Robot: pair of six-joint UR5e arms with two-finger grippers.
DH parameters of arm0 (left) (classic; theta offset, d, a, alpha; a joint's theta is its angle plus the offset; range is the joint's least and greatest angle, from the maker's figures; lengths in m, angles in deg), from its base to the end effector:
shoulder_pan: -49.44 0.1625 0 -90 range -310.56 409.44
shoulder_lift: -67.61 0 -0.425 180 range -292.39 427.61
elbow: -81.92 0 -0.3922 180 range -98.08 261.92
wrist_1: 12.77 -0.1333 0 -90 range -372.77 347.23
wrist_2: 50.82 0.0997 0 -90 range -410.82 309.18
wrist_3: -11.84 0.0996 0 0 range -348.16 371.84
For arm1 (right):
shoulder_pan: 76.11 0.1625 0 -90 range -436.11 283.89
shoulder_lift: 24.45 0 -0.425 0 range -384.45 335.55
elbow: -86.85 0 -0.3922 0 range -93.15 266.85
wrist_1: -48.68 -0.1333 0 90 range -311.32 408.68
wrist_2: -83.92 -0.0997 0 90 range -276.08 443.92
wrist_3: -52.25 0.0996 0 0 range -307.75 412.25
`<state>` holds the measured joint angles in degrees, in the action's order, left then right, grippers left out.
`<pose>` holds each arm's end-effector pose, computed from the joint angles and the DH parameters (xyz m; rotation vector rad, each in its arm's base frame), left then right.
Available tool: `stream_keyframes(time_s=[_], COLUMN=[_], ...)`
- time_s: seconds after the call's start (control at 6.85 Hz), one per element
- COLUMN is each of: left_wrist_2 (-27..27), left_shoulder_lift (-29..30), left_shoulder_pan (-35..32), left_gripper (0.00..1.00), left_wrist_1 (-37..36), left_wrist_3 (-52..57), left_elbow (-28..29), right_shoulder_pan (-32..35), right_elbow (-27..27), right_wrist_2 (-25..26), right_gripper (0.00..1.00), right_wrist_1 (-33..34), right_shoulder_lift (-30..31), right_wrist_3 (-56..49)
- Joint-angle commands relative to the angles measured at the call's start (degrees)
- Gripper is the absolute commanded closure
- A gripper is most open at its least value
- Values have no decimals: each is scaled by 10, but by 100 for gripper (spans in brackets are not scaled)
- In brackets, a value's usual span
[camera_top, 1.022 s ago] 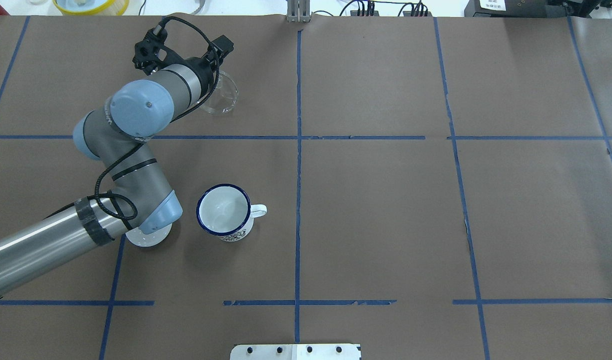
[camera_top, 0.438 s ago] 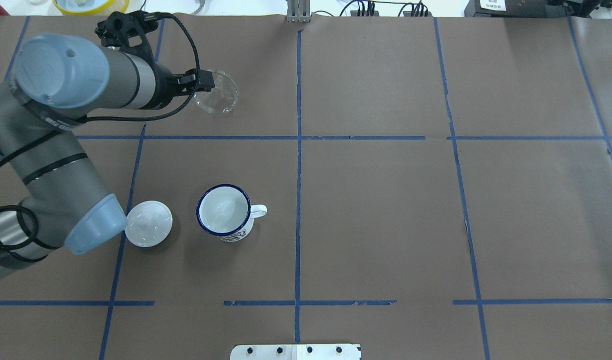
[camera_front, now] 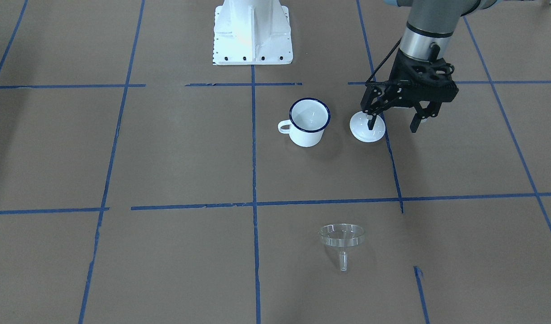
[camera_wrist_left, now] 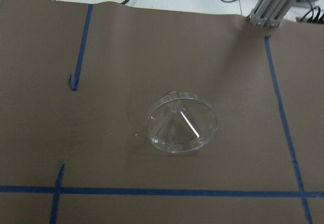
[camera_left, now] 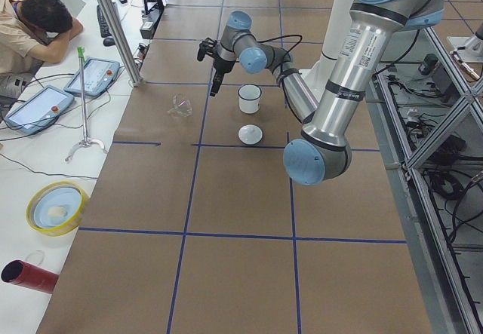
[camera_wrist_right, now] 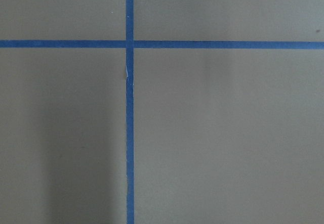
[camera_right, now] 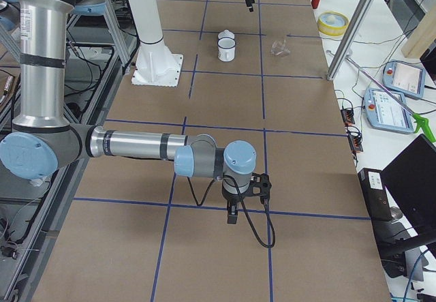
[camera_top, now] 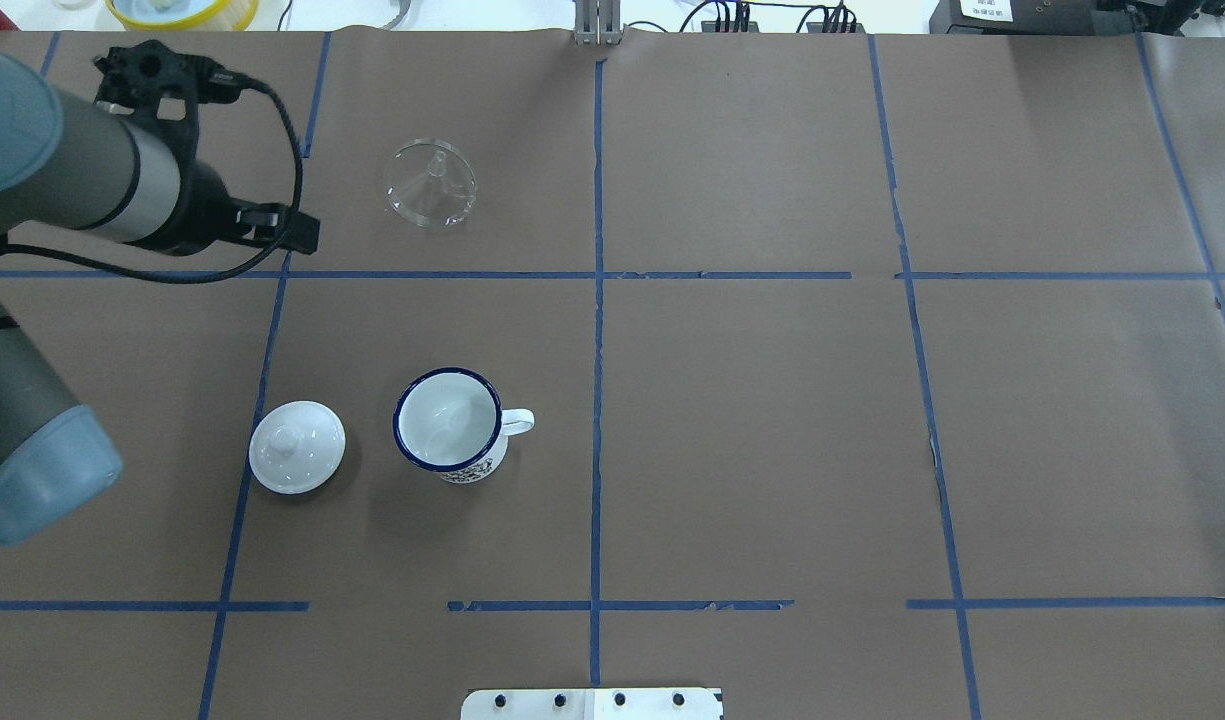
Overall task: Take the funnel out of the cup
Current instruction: 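Move the left gripper down over the round white lid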
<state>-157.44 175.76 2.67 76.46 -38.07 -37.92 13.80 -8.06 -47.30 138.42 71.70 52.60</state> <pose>0.2885 -0.4599 0.2666 0.3637 0.7817 0.0102 0.0670 -0.4451 0.6702 -0.0191 -0.7193 0.0105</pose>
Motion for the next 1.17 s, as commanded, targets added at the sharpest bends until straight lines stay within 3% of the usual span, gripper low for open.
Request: stream_keyframes(time_s=[0.0,0.44,0.73,1.02], left_wrist_2=[-39,-35,-34,-32], left_shoulder_lift=[-90,-124,-123,-124], left_shoulder_pan=[17,95,127,131], left_gripper=[0,0,0,10], left_wrist_1=[49,231,227,227], left_wrist_3=[12,-81,-85,-85], left_elbow=[-5,93,101,104], right_shoulder_pan=[0,0,0,0], right_elbow=[1,0,0,0], right_wrist_2=[0,0,0,0], right_gripper=[0,0,0,0], right_wrist_1=[0,0,0,0], right_shoulder_lift=[0,0,0,0], right_wrist_3=[0,0,0,0])
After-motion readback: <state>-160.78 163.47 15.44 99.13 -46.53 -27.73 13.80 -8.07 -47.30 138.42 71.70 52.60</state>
